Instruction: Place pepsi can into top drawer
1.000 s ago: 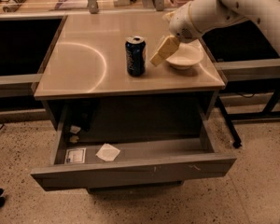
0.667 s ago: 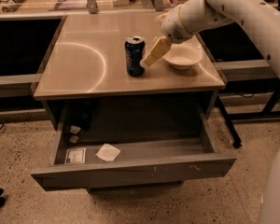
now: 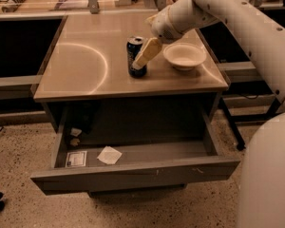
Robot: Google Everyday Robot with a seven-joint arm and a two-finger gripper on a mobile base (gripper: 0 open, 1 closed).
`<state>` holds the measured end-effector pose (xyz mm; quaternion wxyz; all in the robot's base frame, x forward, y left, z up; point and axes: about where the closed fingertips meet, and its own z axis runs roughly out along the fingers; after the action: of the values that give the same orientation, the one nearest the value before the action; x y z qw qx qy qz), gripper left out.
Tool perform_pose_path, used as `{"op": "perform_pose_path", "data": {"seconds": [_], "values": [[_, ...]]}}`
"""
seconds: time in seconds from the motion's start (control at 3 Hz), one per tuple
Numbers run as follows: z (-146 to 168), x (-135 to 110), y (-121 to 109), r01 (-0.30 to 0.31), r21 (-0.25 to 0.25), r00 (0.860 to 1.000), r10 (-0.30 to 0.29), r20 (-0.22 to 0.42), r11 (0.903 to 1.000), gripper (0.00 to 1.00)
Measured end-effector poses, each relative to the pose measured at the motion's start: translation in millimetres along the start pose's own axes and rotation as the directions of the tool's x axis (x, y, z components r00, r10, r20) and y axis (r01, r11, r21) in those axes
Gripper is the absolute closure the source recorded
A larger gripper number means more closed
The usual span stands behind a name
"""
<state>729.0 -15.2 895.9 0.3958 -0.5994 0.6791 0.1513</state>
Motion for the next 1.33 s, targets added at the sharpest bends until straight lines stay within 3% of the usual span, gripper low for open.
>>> {"op": "perform_pose_path", "data": {"seconds": [0.33,1.33], "values": [[15.2,-3.7,2.4,0.008,-0.034,1.000,-0.008,0.001,0.9994,0.17],[16.0,-3.9,2.6,0.008,-0.036,1.000,-0.008,0.001,0.9993,0.86]]}}
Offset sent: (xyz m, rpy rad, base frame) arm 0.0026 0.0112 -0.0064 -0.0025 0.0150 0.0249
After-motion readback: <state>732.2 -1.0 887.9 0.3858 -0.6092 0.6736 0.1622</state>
